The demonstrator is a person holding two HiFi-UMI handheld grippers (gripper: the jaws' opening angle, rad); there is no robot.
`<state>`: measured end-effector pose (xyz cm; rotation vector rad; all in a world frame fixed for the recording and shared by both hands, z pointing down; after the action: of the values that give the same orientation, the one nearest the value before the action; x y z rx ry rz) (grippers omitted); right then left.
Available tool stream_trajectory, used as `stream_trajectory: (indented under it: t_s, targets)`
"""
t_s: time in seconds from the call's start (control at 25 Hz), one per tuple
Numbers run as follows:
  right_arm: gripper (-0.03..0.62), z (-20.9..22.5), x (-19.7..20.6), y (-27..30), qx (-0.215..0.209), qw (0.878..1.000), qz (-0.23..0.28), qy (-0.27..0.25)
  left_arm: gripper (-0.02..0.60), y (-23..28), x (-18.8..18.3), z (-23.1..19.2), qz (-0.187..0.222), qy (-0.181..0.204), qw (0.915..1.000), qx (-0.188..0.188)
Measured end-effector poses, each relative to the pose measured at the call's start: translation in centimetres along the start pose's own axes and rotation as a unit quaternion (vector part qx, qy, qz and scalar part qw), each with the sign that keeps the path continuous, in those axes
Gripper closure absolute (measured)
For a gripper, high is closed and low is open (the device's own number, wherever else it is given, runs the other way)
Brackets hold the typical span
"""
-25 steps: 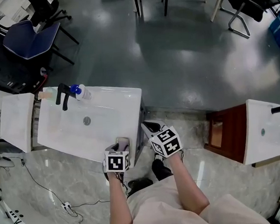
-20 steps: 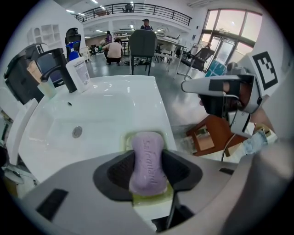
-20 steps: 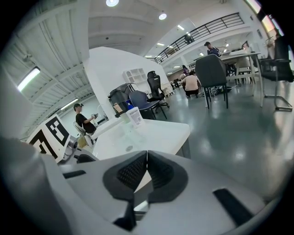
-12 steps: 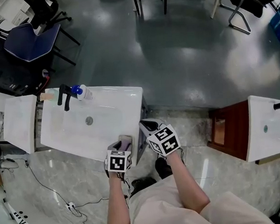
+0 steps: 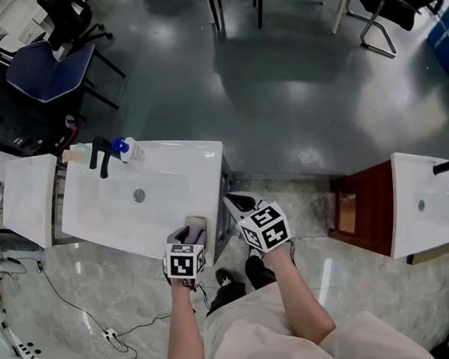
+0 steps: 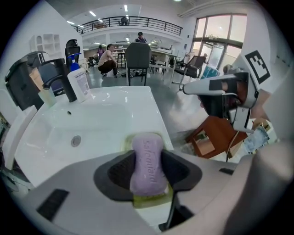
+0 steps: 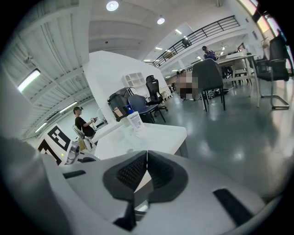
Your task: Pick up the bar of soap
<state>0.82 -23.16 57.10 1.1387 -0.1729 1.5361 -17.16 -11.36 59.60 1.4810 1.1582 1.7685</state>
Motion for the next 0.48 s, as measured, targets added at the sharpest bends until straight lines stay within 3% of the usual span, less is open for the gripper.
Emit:
stream_trajectory:
  t_s: [0.48]
  targets:
    - [0.588,0.2,0.2,-1.8,0.021,1.0,0.018,0.004,0.394,-0.5,0.5,0.4,0.048,-0.012,0.9987,-0.012]
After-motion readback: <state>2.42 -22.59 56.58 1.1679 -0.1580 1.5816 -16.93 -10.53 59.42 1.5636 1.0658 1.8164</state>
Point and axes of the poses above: the fingertips, and each gripper's own axes: y forward along the fingers, z to its right, x out of its underside, the point moved 10 cm from there along -y, backward along the fingers, and after that the axes turned 8 degrees about y, right-handed, at the moved point
